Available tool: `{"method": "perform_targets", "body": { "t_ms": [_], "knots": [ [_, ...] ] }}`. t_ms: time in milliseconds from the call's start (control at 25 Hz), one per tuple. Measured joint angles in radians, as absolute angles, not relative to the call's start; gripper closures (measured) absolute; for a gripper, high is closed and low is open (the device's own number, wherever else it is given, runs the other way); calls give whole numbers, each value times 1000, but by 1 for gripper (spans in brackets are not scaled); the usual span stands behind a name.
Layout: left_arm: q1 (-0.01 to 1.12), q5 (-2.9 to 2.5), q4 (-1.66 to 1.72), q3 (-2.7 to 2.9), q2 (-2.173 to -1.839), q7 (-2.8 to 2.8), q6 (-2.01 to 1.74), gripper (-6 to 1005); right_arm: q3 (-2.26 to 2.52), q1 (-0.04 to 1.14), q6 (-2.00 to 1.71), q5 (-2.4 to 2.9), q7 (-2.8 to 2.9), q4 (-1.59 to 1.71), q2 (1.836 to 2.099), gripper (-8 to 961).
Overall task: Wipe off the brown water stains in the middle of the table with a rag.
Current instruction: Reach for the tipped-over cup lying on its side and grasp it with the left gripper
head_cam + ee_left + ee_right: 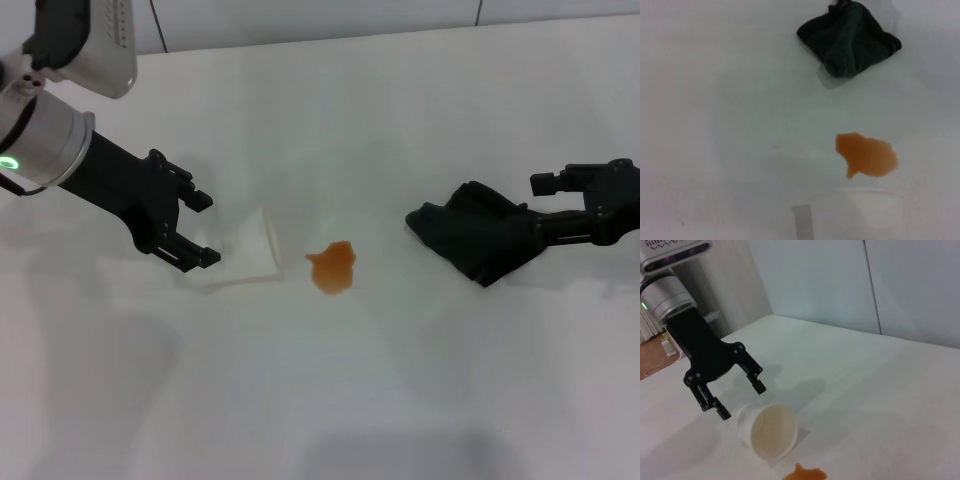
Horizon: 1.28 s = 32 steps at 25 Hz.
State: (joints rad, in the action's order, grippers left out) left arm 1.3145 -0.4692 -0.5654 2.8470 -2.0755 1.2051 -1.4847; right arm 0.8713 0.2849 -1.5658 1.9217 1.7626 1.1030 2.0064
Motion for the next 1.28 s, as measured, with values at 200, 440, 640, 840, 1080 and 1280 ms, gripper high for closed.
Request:
{"method": "perform_targets", "body": {
  "t_ms": [200,440,640,840,1080,1280],
  "knots": [
    [1317,-474,-563,2847,-2075,1207,-1473,226,871,287,-1566,1922,1763,1110,2006,146],
    [1321,-476,-550,2847,-2076,1211,-1446,106,871,292,-1565,1922,1763,1112,2006,145],
    [1321,-491,-509,2847,-2077,1229,-1411,107,871,295,-1565,1922,1763,1112,2006,145],
    [1321,-493,-488,2847,-2077,1243,-1390,107,871,296,-1565,1922,1763,1112,2006,145],
    [1311,-501,-446,2847,-2077,1256,-1348,108,880,297,-1565,1922,1764,1112,2006,146],
    [1302,-505,-411,2847,-2079,1260,-1321,108,890,299,-1565,1923,1768,1113,2007,146]
  ]
}}
